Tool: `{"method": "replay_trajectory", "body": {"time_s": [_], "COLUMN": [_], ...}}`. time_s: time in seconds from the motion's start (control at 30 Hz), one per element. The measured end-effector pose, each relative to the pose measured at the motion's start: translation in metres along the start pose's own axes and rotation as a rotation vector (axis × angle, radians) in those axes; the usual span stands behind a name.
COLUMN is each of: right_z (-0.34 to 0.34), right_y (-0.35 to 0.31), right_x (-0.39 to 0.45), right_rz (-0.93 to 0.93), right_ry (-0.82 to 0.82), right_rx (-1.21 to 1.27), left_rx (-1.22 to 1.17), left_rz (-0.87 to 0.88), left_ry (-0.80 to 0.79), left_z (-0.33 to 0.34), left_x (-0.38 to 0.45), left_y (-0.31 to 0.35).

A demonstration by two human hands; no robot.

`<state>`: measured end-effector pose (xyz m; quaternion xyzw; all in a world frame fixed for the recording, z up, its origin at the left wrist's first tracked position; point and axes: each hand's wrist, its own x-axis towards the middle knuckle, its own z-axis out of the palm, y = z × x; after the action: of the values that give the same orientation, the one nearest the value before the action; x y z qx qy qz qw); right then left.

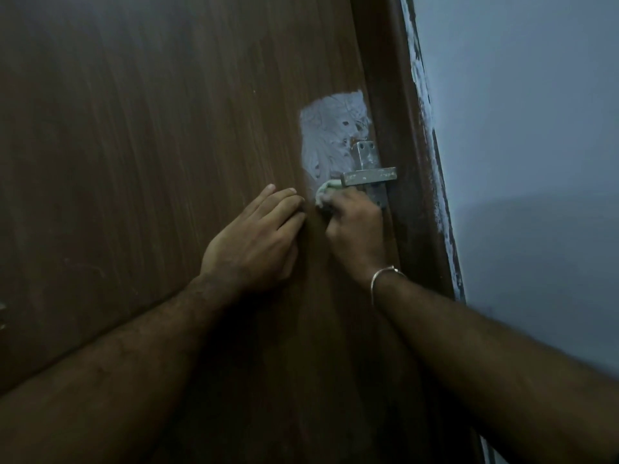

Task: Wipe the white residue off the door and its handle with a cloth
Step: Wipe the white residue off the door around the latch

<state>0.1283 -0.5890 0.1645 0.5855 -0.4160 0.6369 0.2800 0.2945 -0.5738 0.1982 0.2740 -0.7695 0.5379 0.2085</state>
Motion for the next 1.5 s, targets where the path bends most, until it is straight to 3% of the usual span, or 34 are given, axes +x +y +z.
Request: {"method": "replay_trajectory", "body": {"time_s": [0.07,0.17,0.23,0.4,0.53,0.7,0.8,1.0,1.17,1.37,1.5], "right_z": [0.002,0.008,0.011,0.001,-0.003,0.005,0.007,0.011,0.022,0.016,0.021], "right_y": [-0.003,-0.004,-0.006,0.013,0.031,0.017,0.015,-0.006,-0.015,-0.006,-0.039], "right_x": [0.001,-0.007,-0.006,-0.037,-0.008,-0.040,-0.020,-0.024,0.012,-0.030,0.038], "right_rz": [0.010,-0.125,-0.066,-0.148,0.191,0.054,0.246,-0.081,-0.115,-0.142,-0.063], "right_ry": [0.040,0.035,0.035,-0.207,-0.109,-0.157,-0.051,-0.160,-0.156,-0.174,-0.168], "right_rx": [0.012,0.048,0.098,0.076,0.023,0.001,0.042,0.090,0.085,0.034,0.065], "left_rx": [-0.017,-0.020,-0.024,-0.008,0.012,-0.001,-0.001,-0.046,-0.091,-0.059,-0.202], "left_rz": [-0.008,-0.018,-0.021,0.004,-0.004,-0.005,-0.010,-0.045,-0.094,-0.097,-0.213], "left_ry": [0.011,0.039,0.072,0.060,0.047,0.063,0.079,0.142,0.225,0.210,0.301], "left_z": [0.001,0.005,0.006,0.004,0.003,0.003,0.005,0.004,0.007,0.008,0.006], "left_x": [-0.001,0.000,0.001,-0.001,0.001,0.000,0.001,0.000,0.003,0.002,0.006], "left_y": [0.000,0.000,0.000,-0.002,-0.001,-0.001,0.000,0.002,0.000,0.002,0.001]}}
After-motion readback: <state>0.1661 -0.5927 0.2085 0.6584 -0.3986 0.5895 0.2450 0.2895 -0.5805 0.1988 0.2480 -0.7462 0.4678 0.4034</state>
